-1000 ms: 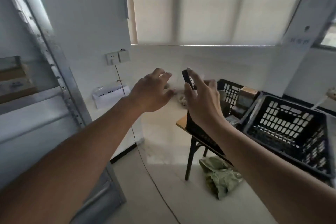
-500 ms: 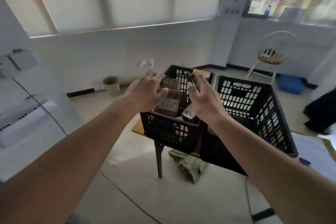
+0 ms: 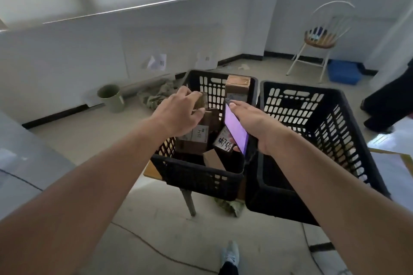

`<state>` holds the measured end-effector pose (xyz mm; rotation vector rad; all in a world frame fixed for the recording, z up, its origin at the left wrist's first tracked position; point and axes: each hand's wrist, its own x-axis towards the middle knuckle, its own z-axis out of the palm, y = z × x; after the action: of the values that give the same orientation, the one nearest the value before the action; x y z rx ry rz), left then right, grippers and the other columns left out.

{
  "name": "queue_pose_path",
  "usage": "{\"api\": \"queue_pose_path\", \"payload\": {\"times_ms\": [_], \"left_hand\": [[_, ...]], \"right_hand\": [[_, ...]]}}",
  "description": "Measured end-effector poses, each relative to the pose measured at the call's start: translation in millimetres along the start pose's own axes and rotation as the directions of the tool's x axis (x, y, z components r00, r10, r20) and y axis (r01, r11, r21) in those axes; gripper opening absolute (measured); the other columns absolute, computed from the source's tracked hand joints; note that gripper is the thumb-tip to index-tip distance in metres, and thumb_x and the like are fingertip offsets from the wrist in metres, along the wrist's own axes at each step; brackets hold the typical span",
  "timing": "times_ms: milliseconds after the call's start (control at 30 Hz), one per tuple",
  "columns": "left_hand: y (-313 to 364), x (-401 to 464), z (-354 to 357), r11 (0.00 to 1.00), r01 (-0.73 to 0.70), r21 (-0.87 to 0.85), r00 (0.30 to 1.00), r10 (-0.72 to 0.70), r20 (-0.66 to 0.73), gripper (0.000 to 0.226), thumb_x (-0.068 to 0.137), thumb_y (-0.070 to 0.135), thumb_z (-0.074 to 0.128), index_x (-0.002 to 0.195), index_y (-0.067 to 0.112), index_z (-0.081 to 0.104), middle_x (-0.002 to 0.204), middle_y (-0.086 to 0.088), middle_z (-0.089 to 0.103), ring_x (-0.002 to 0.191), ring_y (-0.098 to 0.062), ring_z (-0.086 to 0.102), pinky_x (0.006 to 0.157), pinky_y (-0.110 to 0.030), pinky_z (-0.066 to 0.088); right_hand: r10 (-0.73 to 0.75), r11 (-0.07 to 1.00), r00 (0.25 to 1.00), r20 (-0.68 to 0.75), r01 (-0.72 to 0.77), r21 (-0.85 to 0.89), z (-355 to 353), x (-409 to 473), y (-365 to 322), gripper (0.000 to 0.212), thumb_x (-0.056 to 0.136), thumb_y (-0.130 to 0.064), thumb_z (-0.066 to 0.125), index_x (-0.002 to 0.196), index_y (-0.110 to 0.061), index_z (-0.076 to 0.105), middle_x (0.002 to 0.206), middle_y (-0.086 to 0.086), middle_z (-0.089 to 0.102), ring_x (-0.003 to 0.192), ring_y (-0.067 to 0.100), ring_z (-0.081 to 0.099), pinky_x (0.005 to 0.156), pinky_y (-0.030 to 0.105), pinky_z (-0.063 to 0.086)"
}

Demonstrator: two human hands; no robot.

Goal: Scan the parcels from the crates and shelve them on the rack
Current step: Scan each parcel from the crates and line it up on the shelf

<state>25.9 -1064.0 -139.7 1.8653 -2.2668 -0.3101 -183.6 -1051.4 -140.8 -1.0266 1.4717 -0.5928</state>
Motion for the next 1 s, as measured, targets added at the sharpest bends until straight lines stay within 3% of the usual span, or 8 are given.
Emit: {"api": "queue_pose_path", "payload": {"times_ms": [100, 233, 333, 433, 600, 733, 900, 1000], "left_hand": [[-15, 29, 13, 0.999, 0.046, -0.003, 0.999, -0.046, 0.023, 0.058, 0.108, 0.046, 0.051, 0.160, 0.021, 0.041, 0.151, -0.006, 0.046, 0.129, -0.029, 0.057, 0.104, -0.049, 0.053], [-34, 61, 30, 0.995, 0.097, 0.018, 0.993, -0.098, 0.060, 0.057, 0.109, 0.044, 0.050, 0.160, 0.022, 0.041, 0.152, -0.007, 0.047, 0.135, -0.030, 0.055, 0.108, -0.049, 0.051], [-49, 82, 44, 0.993, 0.116, 0.014, 0.988, -0.117, 0.102, 0.053, 0.109, 0.039, 0.050, 0.159, 0.024, 0.044, 0.149, -0.006, 0.049, 0.134, -0.029, 0.054, 0.107, -0.048, 0.051], [-62, 103, 60, 0.993, 0.117, 0.024, 0.981, -0.119, 0.153, 0.049, 0.107, 0.033, 0.051, 0.155, 0.023, 0.048, 0.143, -0.005, 0.051, 0.129, -0.027, 0.055, 0.105, -0.048, 0.052], [-80, 140, 89, 0.995, 0.098, 0.023, 0.967, -0.101, 0.233, 0.047, 0.106, 0.021, 0.054, 0.153, 0.022, 0.051, 0.146, -0.007, 0.050, 0.132, -0.028, 0.054, 0.108, -0.047, 0.051], [-93, 166, 108, 0.997, 0.079, 0.023, 0.948, -0.082, 0.307, 0.049, 0.103, 0.016, 0.059, 0.151, 0.023, 0.053, 0.146, -0.007, 0.050, 0.133, -0.028, 0.054, 0.109, -0.048, 0.051], [-109, 189, 129, 0.998, 0.046, 0.051, 0.900, -0.063, 0.431, 0.051, 0.100, 0.012, 0.065, 0.149, 0.023, 0.057, 0.147, -0.007, 0.049, 0.131, -0.029, 0.054, 0.108, -0.045, 0.050], [-115, 201, 139, 0.998, 0.039, 0.044, 0.877, -0.055, 0.477, 0.051, 0.099, 0.017, 0.069, 0.147, 0.027, 0.056, 0.139, -0.006, 0.052, 0.123, -0.027, 0.056, 0.103, -0.043, 0.052]], "right_hand": [[0.005, 1.000, 0.999, 0.043, -0.005, 0.000, -1, 33, -3, 0.046, 0.109, -0.056, 0.045, 0.154, -0.049, 0.043, 0.143, 0.008, 0.055, 0.099, 0.031, 0.068, 0.073, 0.044, 0.064], [0.004, 0.993, 0.996, 0.090, 0.006, -0.114, 3, 67, -7, 0.046, 0.113, -0.050, 0.037, 0.159, -0.044, 0.037, 0.131, -0.002, 0.049, 0.099, 0.017, 0.060, 0.068, 0.035, 0.058], [-0.025, 0.990, 0.996, 0.088, 0.038, -0.139, 10, 90, -8, 0.046, 0.114, -0.046, 0.036, 0.160, -0.040, 0.037, 0.136, 0.007, 0.058, 0.113, 0.033, 0.065, 0.087, 0.047, 0.060], [-0.068, 0.985, 0.993, 0.093, 0.082, -0.154, 16, 111, -4, 0.046, 0.115, -0.041, 0.039, 0.160, -0.037, 0.038, 0.111, -0.007, 0.060, 0.134, 0.042, 0.056, 0.109, 0.054, 0.050], [-0.143, 0.937, 0.988, 0.065, 0.156, -0.312, 28, 146, 12, 0.048, 0.112, -0.047, 0.042, 0.159, -0.043, 0.037, 0.146, -0.004, 0.057, 0.126, 0.021, 0.061, 0.095, 0.039, 0.056], [-0.149, 0.888, 0.986, 0.076, 0.167, -0.428, 36, 163, 27, 0.051, 0.113, -0.043, 0.042, 0.163, -0.039, 0.035, 0.156, -0.004, 0.053, 0.139, 0.016, 0.053, 0.094, 0.023, 0.044], [-0.175, 0.782, 0.982, 0.064, 0.178, -0.597, 44, 177, 38, 0.051, 0.112, -0.046, 0.039, 0.163, -0.042, 0.032, 0.144, 0.000, 0.064, 0.133, 0.025, 0.059, 0.109, 0.044, 0.050], [-0.190, 0.694, 0.981, 0.042, 0.165, -0.701, 45, 186, 47, 0.051, 0.110, -0.055, 0.035, 0.160, -0.053, 0.027, 0.123, 0.001, 0.071, 0.109, 0.032, 0.065, 0.096, 0.053, 0.055]]}}
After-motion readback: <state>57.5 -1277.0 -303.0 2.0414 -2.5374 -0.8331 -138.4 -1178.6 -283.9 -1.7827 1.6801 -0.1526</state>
